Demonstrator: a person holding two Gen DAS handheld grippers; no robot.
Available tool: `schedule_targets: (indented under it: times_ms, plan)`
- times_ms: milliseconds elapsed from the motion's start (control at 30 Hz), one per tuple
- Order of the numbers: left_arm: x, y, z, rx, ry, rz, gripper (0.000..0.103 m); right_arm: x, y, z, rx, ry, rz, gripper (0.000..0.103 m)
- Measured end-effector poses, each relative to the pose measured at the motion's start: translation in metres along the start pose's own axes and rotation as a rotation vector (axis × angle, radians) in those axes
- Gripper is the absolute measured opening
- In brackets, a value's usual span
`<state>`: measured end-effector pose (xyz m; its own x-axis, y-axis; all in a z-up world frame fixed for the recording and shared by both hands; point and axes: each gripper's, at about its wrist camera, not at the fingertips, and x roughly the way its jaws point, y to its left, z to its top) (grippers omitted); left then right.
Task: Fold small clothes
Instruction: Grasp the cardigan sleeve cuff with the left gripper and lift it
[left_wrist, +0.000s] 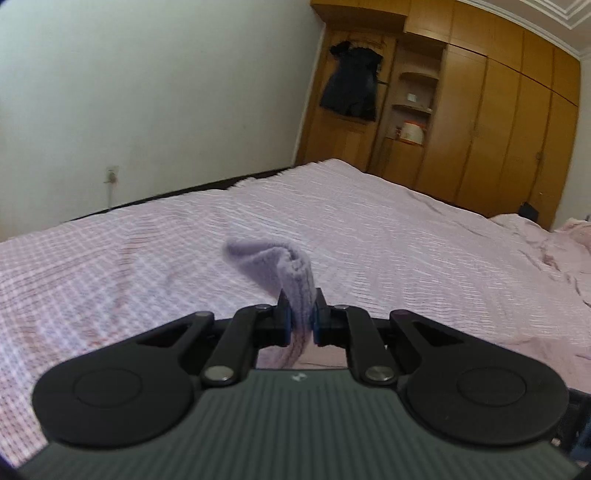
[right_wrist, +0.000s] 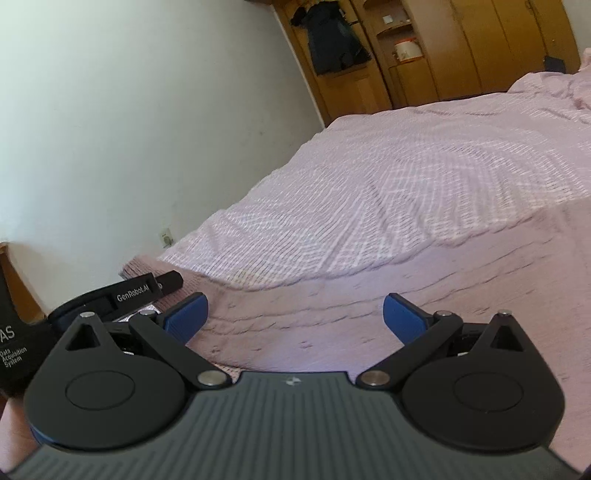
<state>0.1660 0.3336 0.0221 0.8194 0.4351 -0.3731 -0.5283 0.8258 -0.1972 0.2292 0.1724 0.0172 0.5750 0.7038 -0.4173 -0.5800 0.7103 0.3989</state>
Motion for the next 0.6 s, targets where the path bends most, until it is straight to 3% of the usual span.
schedule_targets:
  times_ms: [400,600]
  plan:
    - [-0.012,-0.079,0.009,-0.078,-0.018,-0.176,0.011,-0.094,-0.05,0.038,-0.026,-0.081,-0.075,0.103]
    - [-0.014,-0.131,0.005,-0.016,0.017,-0.299,0.011,-0.133,-0.081,0.043,0.004,-0.092,-0.099,0.103]
